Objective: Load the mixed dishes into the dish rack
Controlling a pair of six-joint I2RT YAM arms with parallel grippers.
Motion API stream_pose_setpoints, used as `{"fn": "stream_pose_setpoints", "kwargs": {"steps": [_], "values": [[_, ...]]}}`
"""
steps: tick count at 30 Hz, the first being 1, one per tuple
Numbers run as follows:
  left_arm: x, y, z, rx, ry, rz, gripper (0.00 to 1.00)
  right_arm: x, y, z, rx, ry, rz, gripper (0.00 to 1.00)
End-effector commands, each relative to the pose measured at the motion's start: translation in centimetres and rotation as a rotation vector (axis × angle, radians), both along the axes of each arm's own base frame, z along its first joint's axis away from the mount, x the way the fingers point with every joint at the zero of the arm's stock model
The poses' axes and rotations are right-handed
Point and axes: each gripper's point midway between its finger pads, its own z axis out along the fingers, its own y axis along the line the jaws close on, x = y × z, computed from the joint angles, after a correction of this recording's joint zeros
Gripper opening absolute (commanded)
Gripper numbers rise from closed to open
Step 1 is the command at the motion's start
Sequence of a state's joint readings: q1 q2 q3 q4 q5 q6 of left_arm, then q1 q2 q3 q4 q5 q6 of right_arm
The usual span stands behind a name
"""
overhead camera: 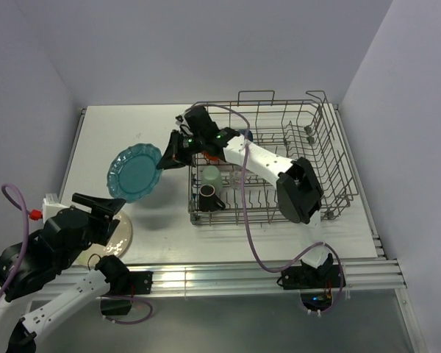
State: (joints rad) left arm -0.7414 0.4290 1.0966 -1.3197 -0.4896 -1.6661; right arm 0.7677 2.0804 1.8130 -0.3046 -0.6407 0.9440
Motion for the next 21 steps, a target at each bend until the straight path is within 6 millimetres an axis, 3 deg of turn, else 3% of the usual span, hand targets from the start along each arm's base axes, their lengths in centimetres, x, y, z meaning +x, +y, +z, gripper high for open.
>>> {"fn": "stream_pose_setpoints", "kwargs": {"steps": [1, 12, 21], "values": [[0.7, -1.1, -0.2, -0.047, -0.006, -0.002, 0.74, -1.7, -2.0, 13.7, 0.247, -0.212, 0.049, 0.00], [2.6, -2.9, -1.2, -0.036, -0.003, -0.006, 0.78, -2.6, -6.2, 16.7, 0.262, -0.233, 0.019, 0.00], [4.7, -5.1, 1.0, -0.015, -0.057, -0.055, 0.79, -4.6, -9.1, 17.1, 0.264, -0.236, 0.015, 0.00]]}}
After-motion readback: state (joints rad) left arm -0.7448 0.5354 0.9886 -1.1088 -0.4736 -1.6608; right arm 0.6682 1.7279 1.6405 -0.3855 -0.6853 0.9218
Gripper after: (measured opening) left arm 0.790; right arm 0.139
